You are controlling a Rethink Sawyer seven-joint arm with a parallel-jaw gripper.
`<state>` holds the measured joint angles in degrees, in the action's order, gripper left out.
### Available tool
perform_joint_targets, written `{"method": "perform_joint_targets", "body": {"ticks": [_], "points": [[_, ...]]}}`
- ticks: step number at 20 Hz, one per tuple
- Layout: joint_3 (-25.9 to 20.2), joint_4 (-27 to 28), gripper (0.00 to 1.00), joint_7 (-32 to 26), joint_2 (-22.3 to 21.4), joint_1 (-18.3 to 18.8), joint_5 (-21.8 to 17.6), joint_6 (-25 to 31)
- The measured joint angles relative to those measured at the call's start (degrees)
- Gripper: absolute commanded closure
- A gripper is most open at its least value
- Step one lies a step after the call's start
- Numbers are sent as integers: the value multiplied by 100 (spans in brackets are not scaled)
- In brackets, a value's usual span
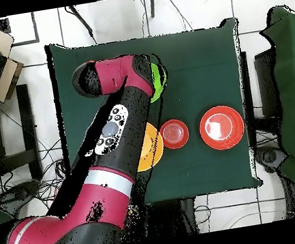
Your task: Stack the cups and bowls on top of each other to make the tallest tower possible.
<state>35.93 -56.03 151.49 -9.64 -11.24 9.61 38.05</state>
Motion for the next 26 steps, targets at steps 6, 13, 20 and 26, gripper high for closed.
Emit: {"method": "perform_joint_targets", "body": {"ticks": [6, 13, 20, 26], "points": [[0, 55, 100, 0, 12, -18, -1, 328], [1, 167, 100, 0, 21, -79, -1, 715], [1, 190, 100, 0, 23, -162, 4, 823], [0, 189, 100, 0, 34, -270, 72, 823]]}}
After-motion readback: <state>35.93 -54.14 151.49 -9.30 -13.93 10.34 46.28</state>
